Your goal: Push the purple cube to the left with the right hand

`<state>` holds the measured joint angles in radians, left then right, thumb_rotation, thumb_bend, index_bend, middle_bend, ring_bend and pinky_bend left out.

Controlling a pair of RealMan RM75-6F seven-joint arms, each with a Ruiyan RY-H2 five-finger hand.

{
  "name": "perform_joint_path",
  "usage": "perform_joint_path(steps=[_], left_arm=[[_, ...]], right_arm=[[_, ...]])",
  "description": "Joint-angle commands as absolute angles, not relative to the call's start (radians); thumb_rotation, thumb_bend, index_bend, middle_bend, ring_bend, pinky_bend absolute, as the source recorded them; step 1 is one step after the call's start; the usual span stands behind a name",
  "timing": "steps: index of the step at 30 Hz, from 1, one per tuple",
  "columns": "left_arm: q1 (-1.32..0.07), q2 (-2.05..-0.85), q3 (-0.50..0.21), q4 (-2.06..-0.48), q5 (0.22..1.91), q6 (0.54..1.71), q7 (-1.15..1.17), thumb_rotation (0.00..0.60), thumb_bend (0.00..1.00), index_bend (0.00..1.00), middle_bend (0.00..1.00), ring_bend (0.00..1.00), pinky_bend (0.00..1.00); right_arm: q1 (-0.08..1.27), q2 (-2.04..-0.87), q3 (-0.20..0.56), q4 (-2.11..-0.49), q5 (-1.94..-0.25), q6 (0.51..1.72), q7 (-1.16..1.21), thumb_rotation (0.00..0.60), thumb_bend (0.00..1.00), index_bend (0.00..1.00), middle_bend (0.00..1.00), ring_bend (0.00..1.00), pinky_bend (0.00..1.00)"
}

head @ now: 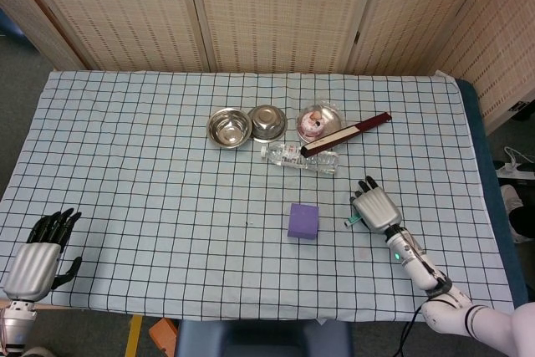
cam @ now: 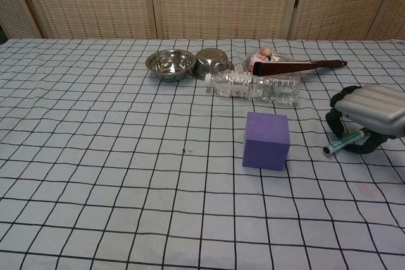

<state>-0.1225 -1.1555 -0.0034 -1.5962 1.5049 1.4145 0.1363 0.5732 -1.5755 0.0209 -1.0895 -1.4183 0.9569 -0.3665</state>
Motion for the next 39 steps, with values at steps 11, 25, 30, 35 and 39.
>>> perform_joint_path(steps=[11, 25, 30, 35, 39], left_arm=[[-0.123, -1.155, 0.0, -1.598, 1.508, 1.414, 0.138, 0.6, 0.39, 0.0, 0.0, 0.0, 0.08], [-0.121, -1.15, 0.01, -1.607, 1.531, 1.422, 0.131, 0.6, 0.39, 0.0, 0.0, 0.0, 0.08], [-0.118, -1.144, 0.019, -1.614, 1.553, 1.433, 0.123, 0.6, 0.39, 0.0, 0.0, 0.0, 0.08], [-0.116, -1.14, 0.026, -1.617, 1.567, 1.437, 0.118, 0.6, 0.39, 0.0, 0.0, 0.0, 0.08], [-0.113, -1.137, 0.029, -1.619, 1.577, 1.445, 0.114, 0.6, 0.39, 0.0, 0.0, 0.0, 0.08]], right_arm=[[0.557, -1.57, 0.024, -1.096, -1.402, 0.973, -0.406, 0.6, 0.41, 0.92, 0.66, 0.37, 0.24], [0.504, -1.43, 0.067, -1.373, -1.295, 1.007, -0.396, 0.6, 0.46, 1.0, 0.8, 0.51, 0.33], [0.505, -1.402, 0.088, -1.517, -1.194, 1.008, -0.51, 0.6, 0.46, 1.0, 0.8, 0.51, 0.33], [0.537, -1.437, 0.108, -1.572, -1.104, 1.015, -0.644, 0.6, 0.47, 1.0, 0.8, 0.51, 0.33], [0.559, -1.465, 0.117, -1.58, -1.058, 1.019, -0.704, 0.6, 0.47, 1.0, 0.8, 0.51, 0.33]])
